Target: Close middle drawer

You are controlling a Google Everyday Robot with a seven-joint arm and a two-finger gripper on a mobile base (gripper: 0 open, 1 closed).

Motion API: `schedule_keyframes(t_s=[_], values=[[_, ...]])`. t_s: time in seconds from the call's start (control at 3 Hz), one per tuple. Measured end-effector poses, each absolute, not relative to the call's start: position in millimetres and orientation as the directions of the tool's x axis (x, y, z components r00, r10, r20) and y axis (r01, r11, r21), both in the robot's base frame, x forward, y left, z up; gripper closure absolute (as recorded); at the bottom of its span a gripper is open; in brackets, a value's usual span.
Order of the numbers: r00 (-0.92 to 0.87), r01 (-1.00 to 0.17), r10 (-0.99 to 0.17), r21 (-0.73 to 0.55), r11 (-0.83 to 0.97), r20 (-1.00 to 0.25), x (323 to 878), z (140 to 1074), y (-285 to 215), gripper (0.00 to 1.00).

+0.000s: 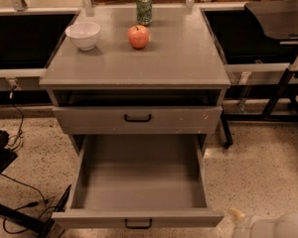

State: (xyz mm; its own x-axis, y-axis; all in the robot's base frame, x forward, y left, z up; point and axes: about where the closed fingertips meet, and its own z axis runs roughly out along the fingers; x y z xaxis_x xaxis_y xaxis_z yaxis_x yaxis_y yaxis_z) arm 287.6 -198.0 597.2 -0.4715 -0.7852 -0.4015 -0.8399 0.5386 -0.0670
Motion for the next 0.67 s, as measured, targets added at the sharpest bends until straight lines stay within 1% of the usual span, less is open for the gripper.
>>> schedule_keyframes(t_s=[0.33, 0.67], values=[[-0.466, -0.867, -0.815, -0.003, 0.498, -0.343, 276, 510, -186, 0.41], [-0.457, -0.875, -0.813, 0.017, 0.485, -0.361, 282, 450, -180, 0.64]])
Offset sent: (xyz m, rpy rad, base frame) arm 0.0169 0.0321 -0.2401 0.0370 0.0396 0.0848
